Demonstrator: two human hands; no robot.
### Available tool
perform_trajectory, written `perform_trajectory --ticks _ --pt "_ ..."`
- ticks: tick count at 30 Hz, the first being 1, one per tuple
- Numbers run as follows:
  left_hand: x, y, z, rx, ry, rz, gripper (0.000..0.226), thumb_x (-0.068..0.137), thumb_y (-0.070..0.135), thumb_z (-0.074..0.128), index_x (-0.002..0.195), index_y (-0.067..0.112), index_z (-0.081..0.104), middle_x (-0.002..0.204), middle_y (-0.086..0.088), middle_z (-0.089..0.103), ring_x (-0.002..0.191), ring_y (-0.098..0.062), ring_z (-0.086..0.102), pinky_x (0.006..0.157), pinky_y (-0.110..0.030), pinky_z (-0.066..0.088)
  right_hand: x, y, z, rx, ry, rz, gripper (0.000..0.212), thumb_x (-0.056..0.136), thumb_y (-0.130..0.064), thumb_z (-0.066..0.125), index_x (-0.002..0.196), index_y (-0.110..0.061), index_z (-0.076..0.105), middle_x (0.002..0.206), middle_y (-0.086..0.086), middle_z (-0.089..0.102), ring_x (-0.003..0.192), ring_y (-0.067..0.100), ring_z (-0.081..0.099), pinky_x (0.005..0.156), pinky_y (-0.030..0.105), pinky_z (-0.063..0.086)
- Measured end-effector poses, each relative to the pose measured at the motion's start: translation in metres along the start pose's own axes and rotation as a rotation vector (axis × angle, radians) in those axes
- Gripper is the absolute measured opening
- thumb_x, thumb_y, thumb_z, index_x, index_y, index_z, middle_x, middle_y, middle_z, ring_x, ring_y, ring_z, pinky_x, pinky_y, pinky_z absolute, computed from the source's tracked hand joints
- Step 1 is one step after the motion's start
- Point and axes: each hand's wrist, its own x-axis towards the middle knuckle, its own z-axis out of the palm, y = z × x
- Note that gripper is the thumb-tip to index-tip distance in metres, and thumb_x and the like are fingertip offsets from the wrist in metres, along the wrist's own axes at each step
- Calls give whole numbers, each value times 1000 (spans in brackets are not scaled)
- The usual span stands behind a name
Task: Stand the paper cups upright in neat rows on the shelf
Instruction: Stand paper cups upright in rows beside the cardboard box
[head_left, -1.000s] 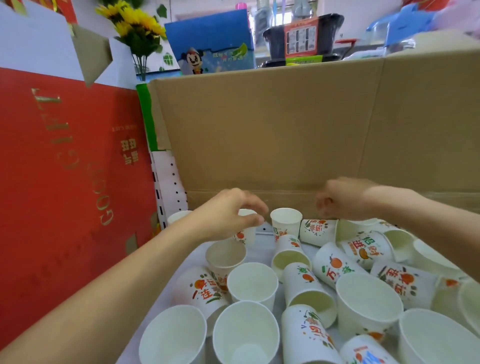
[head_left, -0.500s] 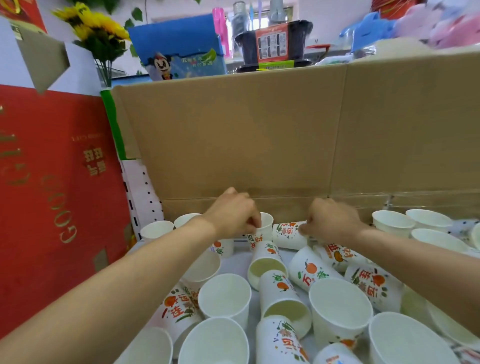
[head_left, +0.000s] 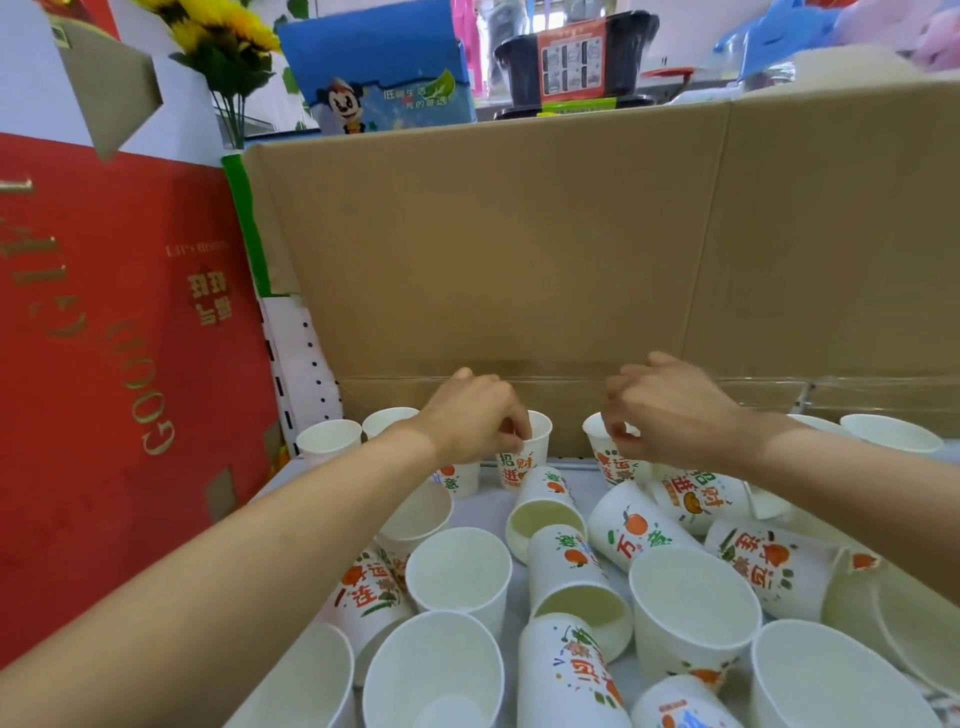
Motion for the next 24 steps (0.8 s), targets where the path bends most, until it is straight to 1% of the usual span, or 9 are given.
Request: perform_trajectory --ticks 3,5,8,11,13,16,19,21,24 --pt "-5 2 -11 -54 -45 -47 28 86 40 66 114 32 67 109 14 67 97 -7 52 90 -32 34 -3 -1 1 -12 -10 -45 18 88 -32 46 79 -28 62 78 -13 49 73 9 39 66 26 20" --pt "-18 1 -29 -269 6 -123 34 85 41 68 117 32 66 114 16 66 102 -1 56 98 -30 39 -7 0 1 25 -14 -8 20 90 -33 46 79 -28 61 75 -14 51 69 8 43 65 23 20" --pt "-56 -5 -56 -629 116 -177 31 83 41 71 113 32 68 103 20 69 94 10 60 91 -19 47 -14 4 -4 47 -91 29 23 95 -40 45 86 -30 64 76 -14 60 71 6 56 77 21 33" --pt "-107 -11 -69 -629 -31 -189 40 76 58 69 113 44 66 105 31 64 96 13 57 81 -17 46 -14 -2 -17 77 -97 45 25 92 -55 44 98 -39 62 94 -21 62 85 -2 56 95 25 36" --pt "-133 -13 -65 -553 -167 -232 55 66 66 70 118 53 57 108 42 55 101 16 51 83 -18 43 -10 -14 -29 309 -90 52 29 86 -62 44 95 -41 61 91 -23 59 79 -5 51 81 18 36" --pt "-140 -13 -51 -469 -263 -288 64 69 58 76 127 54 49 103 49 43 106 12 47 96 -26 42 -3 -37 -42 662 -236 -54 30 79 -63 53 98 -41 61 88 -21 55 77 -2 52 66 19 42" --pt "-130 -11 -44 -523 -287 -305 64 74 52 76 132 44 50 119 38 48 115 5 48 101 -32 44 4 -50 -43 577 -384 -59 24 80 -55 61 101 -43 57 89 -18 52 75 2 52 63 23 45" --pt "-123 -12 -41 -549 -282 -319 61 75 49 76 130 39 54 127 24 54 116 -1 51 101 -34 45 8 -56 -41 507 -373 -43 19 82 -50 60 96 -38 54 80 -14 54 69 5 51 56 24 41" --pt "-117 -16 -35 -514 -260 -352 57 75 51 74 127 35 59 124 21 58 113 -5 54 99 -30 44 11 -62 -36 408 -317 -35 10 84 -39 54 88 -34 47 75 -12 51 67 11 50 50 26 31"
